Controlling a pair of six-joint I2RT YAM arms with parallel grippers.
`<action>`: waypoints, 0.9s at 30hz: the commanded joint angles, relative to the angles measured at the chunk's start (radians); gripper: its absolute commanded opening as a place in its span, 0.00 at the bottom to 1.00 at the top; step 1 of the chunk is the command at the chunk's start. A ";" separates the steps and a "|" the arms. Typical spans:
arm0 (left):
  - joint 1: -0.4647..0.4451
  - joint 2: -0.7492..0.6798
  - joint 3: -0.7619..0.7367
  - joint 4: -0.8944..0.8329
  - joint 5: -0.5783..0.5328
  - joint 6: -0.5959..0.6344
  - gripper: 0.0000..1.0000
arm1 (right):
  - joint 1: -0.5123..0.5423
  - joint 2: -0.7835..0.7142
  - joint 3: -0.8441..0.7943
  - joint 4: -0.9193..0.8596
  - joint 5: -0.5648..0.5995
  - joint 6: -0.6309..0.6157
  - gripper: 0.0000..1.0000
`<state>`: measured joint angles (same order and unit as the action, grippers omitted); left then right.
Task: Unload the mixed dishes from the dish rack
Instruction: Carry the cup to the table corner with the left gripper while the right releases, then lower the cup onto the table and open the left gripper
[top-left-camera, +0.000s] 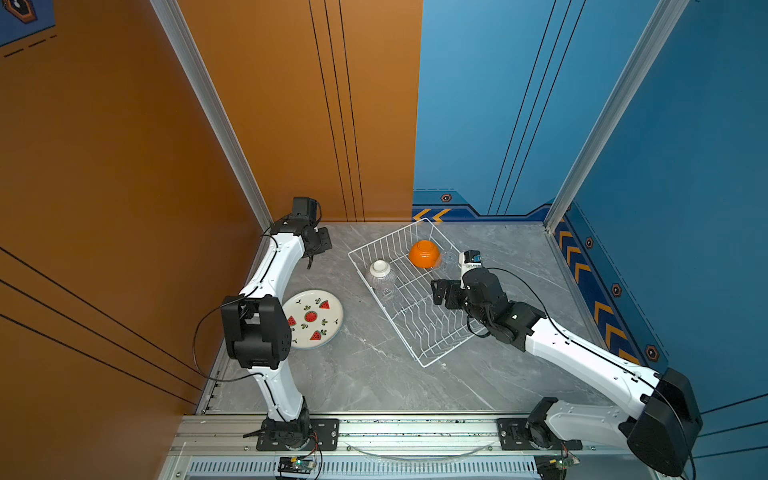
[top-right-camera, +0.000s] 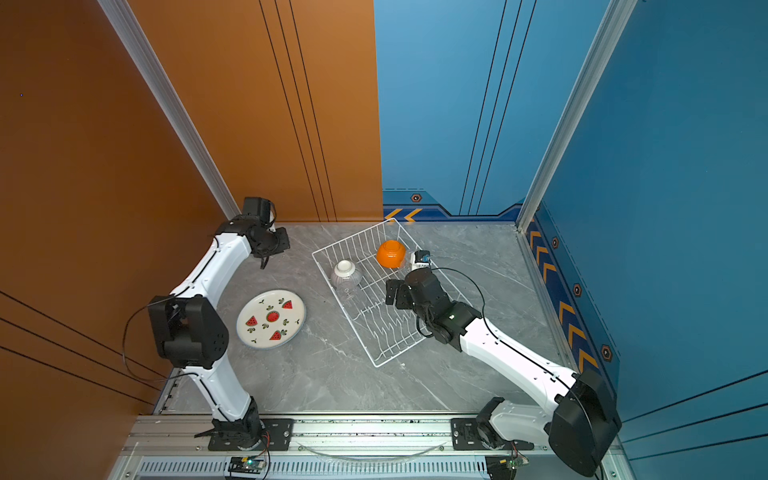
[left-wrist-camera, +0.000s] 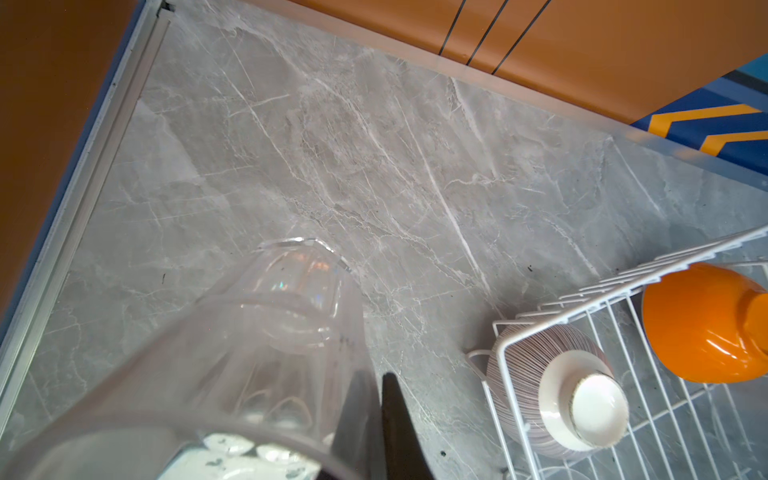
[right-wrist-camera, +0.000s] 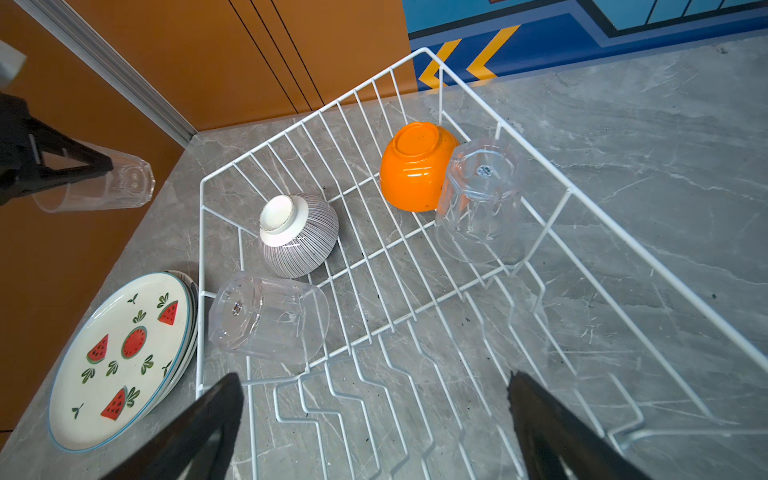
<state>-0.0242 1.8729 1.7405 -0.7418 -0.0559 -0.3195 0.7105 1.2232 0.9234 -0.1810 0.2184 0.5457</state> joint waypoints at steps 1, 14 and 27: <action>0.019 0.071 0.088 -0.112 0.004 0.039 0.00 | -0.002 -0.037 -0.013 -0.028 -0.030 -0.030 1.00; 0.019 0.237 0.178 -0.190 -0.008 0.097 0.00 | -0.036 -0.011 -0.024 -0.005 -0.059 -0.025 1.00; 0.024 0.325 0.227 -0.224 0.047 0.097 0.03 | -0.034 0.073 0.000 0.035 -0.124 -0.014 1.00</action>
<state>-0.0074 2.1925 1.9415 -0.9394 -0.0307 -0.2317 0.6750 1.2716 0.9077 -0.1658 0.1303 0.5350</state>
